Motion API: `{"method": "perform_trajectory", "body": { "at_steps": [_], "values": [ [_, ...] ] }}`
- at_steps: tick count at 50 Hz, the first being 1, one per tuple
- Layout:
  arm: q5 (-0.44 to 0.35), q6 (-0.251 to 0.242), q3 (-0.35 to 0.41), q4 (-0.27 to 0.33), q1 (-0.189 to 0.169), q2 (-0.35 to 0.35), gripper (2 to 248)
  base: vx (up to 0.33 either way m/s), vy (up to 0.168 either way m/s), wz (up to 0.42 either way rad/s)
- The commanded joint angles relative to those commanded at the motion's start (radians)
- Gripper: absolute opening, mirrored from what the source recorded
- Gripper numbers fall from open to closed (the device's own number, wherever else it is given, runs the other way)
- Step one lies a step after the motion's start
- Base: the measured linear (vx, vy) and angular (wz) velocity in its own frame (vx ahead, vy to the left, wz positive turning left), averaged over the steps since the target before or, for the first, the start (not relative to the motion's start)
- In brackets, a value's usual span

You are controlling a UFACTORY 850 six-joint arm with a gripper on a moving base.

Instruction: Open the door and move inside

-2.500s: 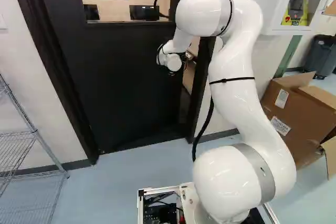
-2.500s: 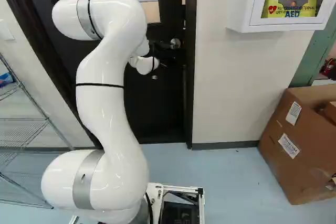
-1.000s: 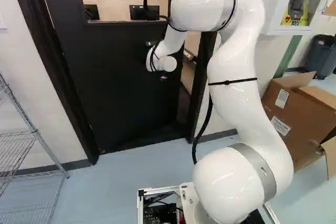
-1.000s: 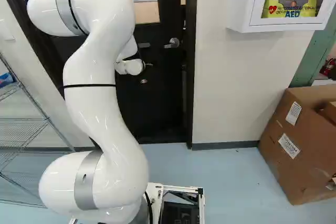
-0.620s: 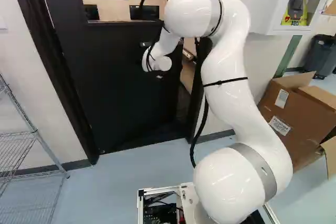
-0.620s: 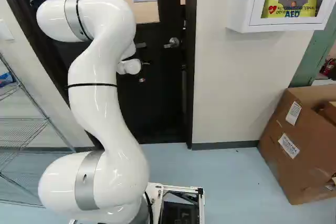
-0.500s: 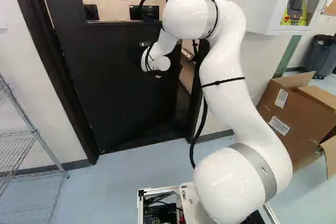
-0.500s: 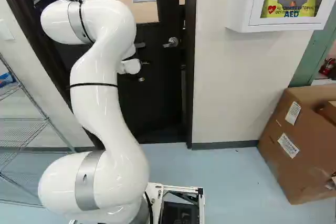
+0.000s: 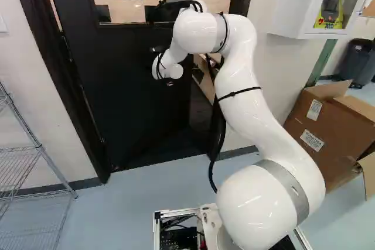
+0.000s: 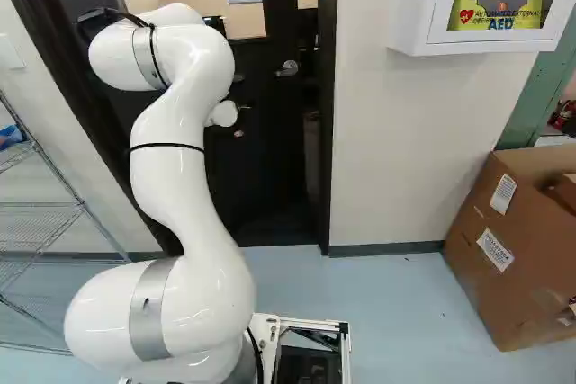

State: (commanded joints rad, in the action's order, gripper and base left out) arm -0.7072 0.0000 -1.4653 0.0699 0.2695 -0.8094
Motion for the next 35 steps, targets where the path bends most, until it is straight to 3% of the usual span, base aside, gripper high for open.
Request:
{"method": "perform_trajectory", "body": {
  "at_steps": [35],
  "values": [
    [0.000, 0.000, 0.208, 0.000, 0.022, 0.150, 247, 0.000, 0.000, 0.000]
  ]
}}
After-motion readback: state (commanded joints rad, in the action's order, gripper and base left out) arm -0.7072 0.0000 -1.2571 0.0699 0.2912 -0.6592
